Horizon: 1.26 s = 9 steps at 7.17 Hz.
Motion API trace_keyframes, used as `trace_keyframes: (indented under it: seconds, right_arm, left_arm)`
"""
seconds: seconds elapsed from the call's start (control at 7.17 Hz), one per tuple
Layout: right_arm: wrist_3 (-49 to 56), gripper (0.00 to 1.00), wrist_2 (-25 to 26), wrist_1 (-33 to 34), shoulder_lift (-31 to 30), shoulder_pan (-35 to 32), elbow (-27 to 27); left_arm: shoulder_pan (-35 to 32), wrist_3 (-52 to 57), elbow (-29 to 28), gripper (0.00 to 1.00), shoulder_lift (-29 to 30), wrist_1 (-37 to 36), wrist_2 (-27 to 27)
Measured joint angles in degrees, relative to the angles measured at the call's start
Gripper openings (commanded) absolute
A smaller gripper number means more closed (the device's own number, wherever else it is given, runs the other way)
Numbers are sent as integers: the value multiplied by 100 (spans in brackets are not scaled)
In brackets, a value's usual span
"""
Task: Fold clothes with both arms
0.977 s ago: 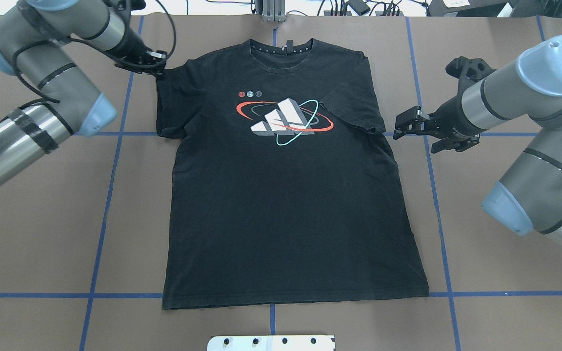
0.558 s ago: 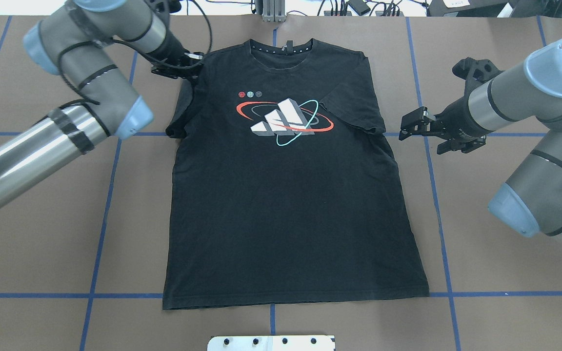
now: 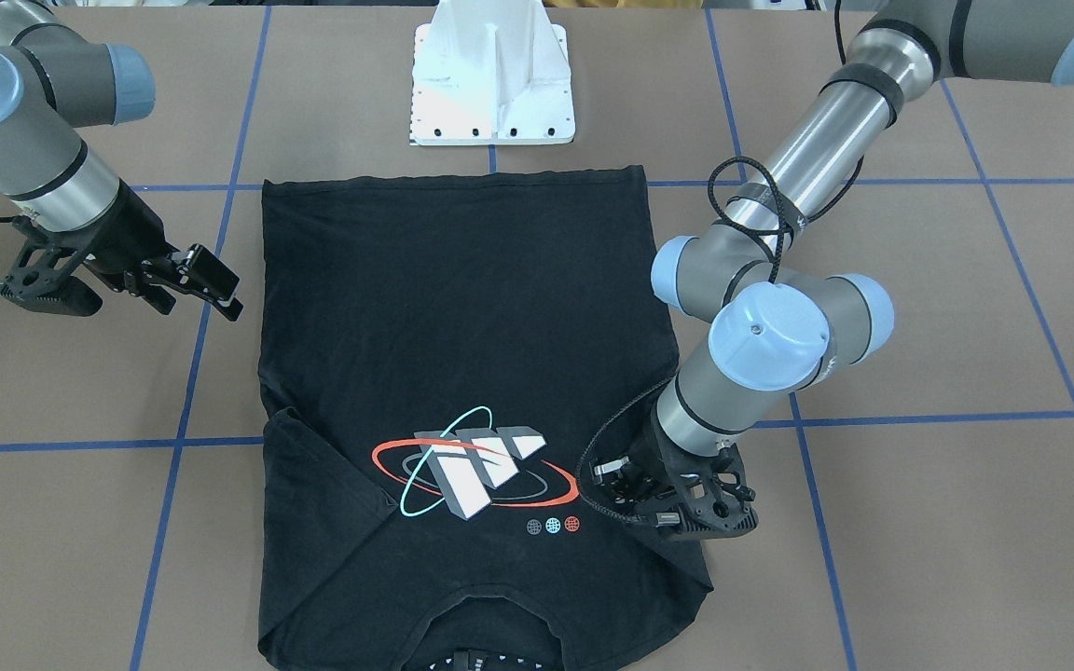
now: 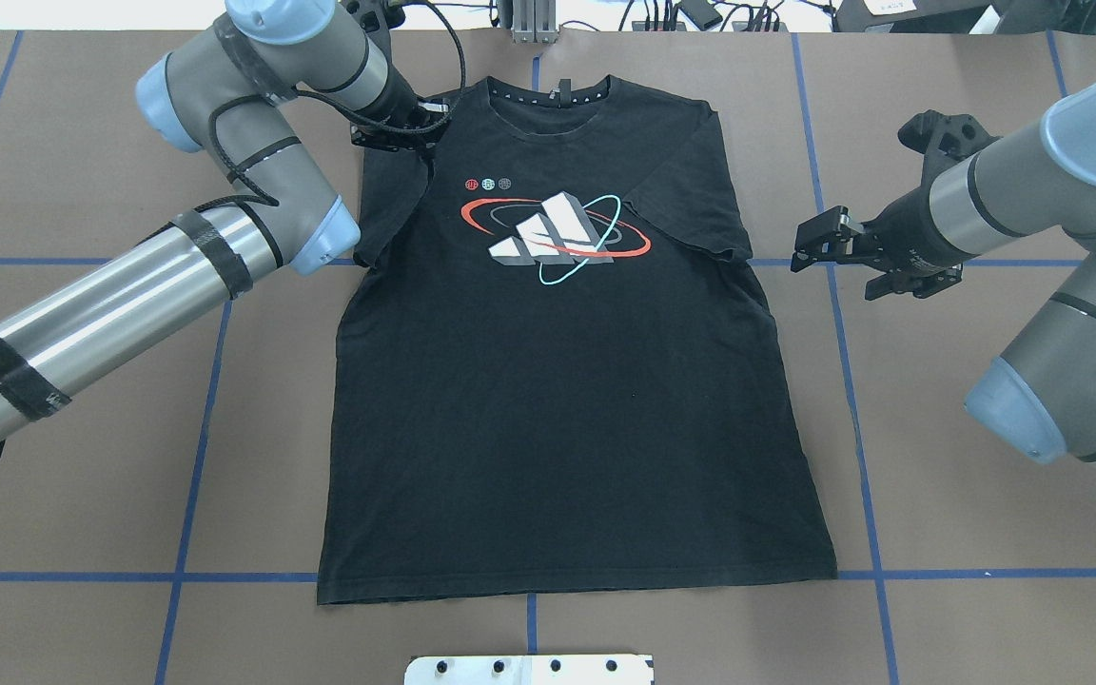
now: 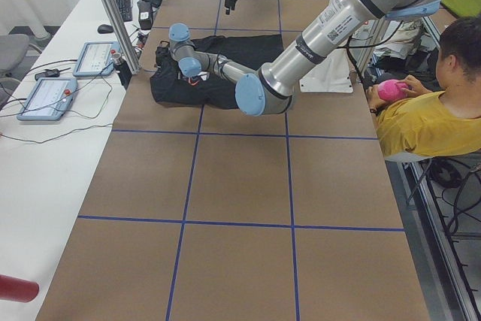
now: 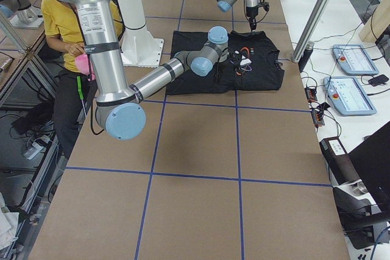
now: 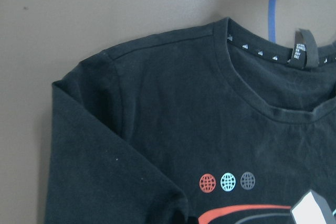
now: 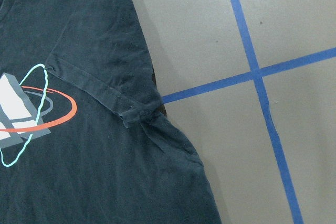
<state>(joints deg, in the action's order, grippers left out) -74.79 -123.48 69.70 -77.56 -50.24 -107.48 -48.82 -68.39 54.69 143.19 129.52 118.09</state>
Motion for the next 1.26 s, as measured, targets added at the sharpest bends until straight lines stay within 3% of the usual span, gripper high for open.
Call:
trace_keyframes:
  seconds: [0.28, 0.42, 0.56, 0.98, 1.26]
  right_arm:
    - [0, 100, 5, 0, -11, -2, 6]
    - [0, 100, 7, -2, -13, 1, 16]
    - [0, 100, 8, -4, -12, 4, 29]
    - [-36, 100, 53, -1, -6, 5, 18]
    - [-547, 100, 232, 6, -48, 65, -112]
  left_arm:
    - [60, -180, -259, 1, 109, 257, -193]
    - [94, -202, -340, 42, 134, 340, -262]
    - [136, -210, -398, 73, 143, 427, -336]
    - [201, -219, -280, 78, 144, 470, -373]
    - [232, -394, 372, 79, -23, 306, -303]
